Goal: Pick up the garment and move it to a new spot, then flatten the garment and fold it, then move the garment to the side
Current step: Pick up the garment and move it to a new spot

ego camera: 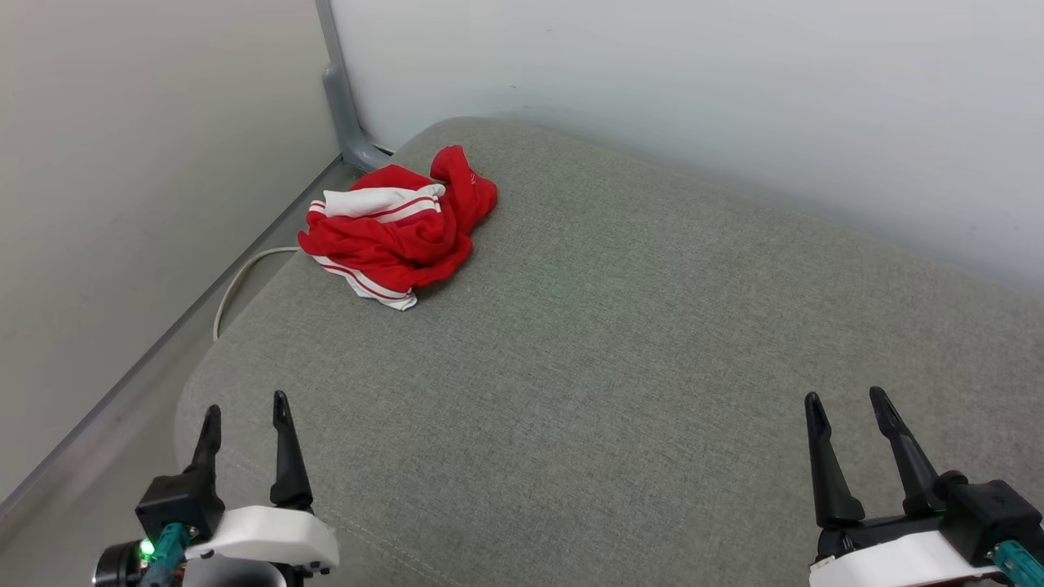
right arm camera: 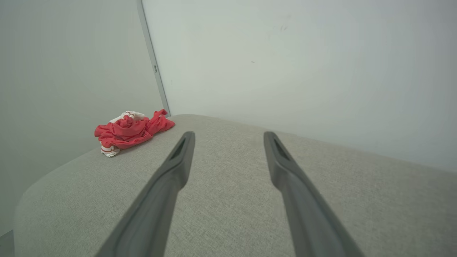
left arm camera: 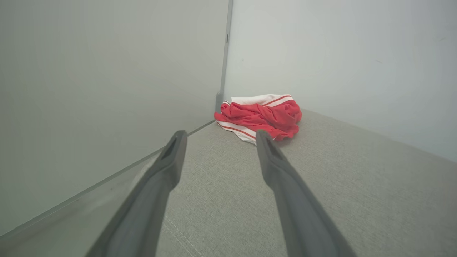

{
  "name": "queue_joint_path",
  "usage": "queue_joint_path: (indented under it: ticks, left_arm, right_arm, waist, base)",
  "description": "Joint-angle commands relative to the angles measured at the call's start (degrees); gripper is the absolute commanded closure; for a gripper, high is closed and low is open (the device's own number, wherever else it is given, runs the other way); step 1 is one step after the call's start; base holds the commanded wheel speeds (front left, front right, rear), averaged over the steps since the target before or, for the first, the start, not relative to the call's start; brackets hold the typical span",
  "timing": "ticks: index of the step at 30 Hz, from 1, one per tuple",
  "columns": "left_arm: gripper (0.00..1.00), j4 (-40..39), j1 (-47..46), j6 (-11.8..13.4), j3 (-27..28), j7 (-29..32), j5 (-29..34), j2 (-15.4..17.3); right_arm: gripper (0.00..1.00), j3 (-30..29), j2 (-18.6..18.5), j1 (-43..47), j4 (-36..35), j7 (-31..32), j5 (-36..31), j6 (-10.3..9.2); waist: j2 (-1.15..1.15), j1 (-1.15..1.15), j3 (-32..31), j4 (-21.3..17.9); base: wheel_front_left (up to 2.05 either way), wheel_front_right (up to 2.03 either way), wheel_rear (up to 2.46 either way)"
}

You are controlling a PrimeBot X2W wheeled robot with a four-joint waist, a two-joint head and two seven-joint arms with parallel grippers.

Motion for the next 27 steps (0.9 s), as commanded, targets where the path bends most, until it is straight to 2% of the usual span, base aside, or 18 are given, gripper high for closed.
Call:
queue_joint_path:
  ticks: [1,7,15,20,27]
  left_arm:
    - [0.0,0.06,-2.11,-0.92,1.3,-0.16,0.52,0.15]
    - [0.0,1.06,-8.34,-4.09,5.54,-0.16,0.47,1.45]
    - [0.0,2.99,-22.26,-8.32,13.22,-0.16,-2.31,4.34]
    - [0.0,6.14,-30.24,-10.25,15.37,-0.15,-3.62,8.1]
    - [0.0,14.17,-41.46,-11.98,14.63,0.84,-7.19,14.65]
  right_arm:
    - [0.0,-0.13,0.07,0.25,-0.33,-0.14,-0.05,-0.04]
    - [0.0,-0.12,0.07,-1.31,-1.24,-0.14,-1.84,-0.04]
    - [0.0,0.31,0.06,-5.23,-3.83,-0.14,-6.08,-0.04]
    - [0.0,0.18,0.06,-7.36,-5.96,-0.14,-8.02,-0.04]
    - [0.0,0.47,0.06,-9.89,-8.67,-0.14,-10.14,-0.04]
  waist:
    - [0.0,0.0,0.3,-0.56]
    - [0.0,0.0,2.8,-2.6]
    - [0.0,0.0,10.29,-7.87]
    - [0.0,0.0,14.96,-10.51]
    - [0.0,0.0,20.19,-12.97]
  base:
    - [0.0,0.0,0.0]
    - [0.0,0.0,0.0]
    - [0.0,0.0,0.0]
    - [0.0,0.0,0.0]
    - [0.0,0.0,0.0]
